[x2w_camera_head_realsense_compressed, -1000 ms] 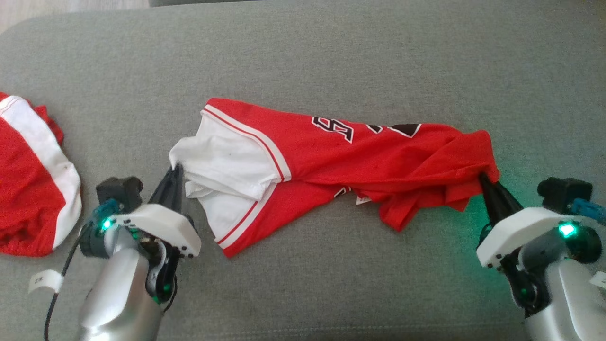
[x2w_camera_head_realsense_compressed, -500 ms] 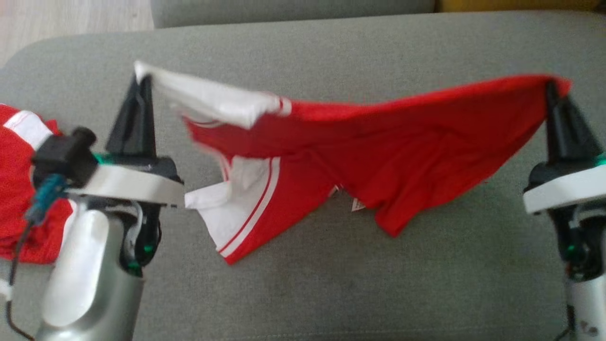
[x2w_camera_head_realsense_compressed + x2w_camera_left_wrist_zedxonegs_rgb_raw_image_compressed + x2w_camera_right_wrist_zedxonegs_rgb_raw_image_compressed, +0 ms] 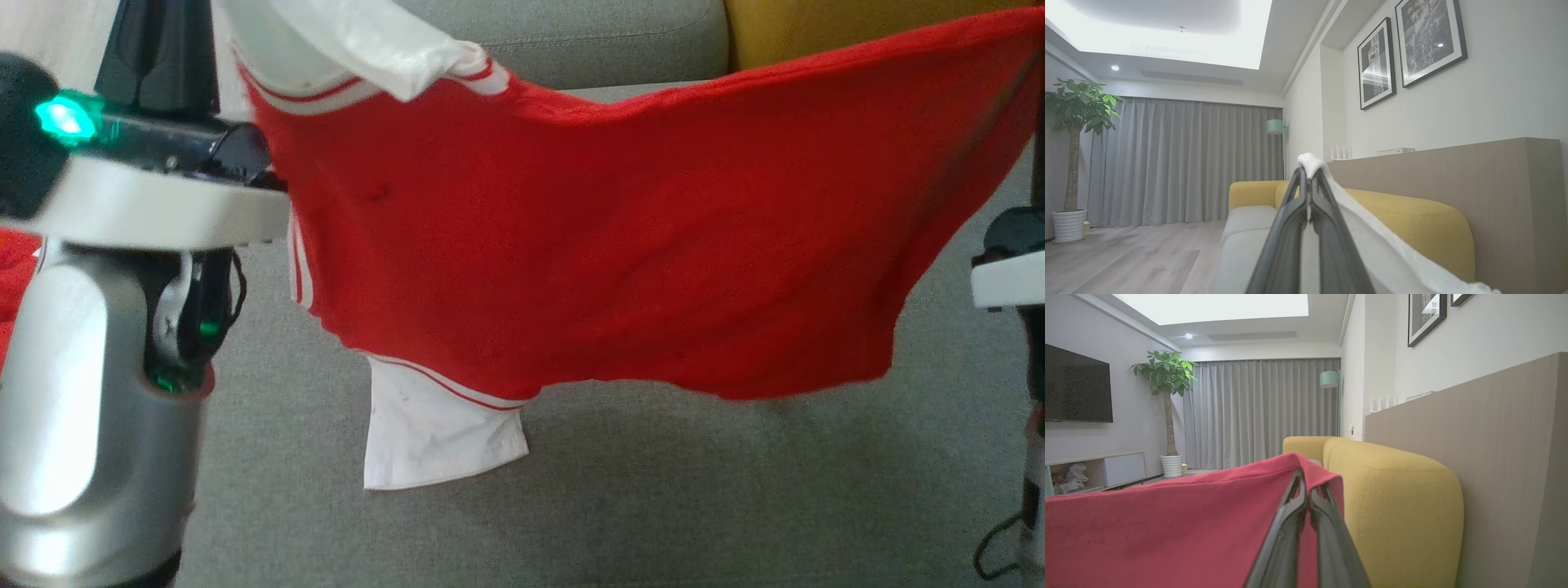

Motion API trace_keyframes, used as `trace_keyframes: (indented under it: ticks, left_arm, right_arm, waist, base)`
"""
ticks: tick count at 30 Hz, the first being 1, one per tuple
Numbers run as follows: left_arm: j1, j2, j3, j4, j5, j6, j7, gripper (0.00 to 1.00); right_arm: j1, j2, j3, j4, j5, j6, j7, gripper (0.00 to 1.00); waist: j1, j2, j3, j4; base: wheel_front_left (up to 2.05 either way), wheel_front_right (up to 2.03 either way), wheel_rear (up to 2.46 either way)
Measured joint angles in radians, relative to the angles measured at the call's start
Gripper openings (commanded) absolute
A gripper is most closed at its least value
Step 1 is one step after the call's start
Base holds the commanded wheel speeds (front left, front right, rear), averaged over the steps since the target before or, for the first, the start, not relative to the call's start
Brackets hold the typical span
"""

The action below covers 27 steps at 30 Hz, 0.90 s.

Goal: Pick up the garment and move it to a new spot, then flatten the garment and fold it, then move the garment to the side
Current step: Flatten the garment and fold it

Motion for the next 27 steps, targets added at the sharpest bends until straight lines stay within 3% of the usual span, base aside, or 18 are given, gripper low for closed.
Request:
trace_keyframes:
  ticks: [7,13,21,27]
  left_arm:
    - [-0.112,-0.014,-0.03,0.168,-0.017,-0.033,0.02,0.0]
    - [-0.351,-0.037,-0.04,0.411,-0.015,-0.079,-0.032,0.0]
    - [-0.689,-0.049,-0.007,0.799,0.002,-0.1,-0.171,0.0]
    - [-0.823,-0.08,0.022,0.969,0.005,-0.1,-0.199,0.0]
  right_arm:
    - [-0.08,0.001,0.023,0.109,0.048,0.0,0.008,0.0]
    - [-0.325,-0.018,0.094,0.289,0.089,0.0,-0.02,0.0]
    - [-0.708,-0.009,0.205,0.655,0.133,0.0,-0.188,0.0]
    - [-0.895,-0.001,0.31,0.951,0.098,0.0,-0.336,0.0]
  waist:
    - [0.0,0.0,0.017,-0.001]
    - [0.0,0.0,0.067,-0.006]
    - [0.0002,0.0,0.136,-0.037]
    - [0.0,0.0,0.164,-0.049]
  base:
    - [0.0,0.0,0.0]
    - [0.0,0.0,0.0]
    - [0.0,0.0,0.0]
    - [0.0,0.0,0.0]
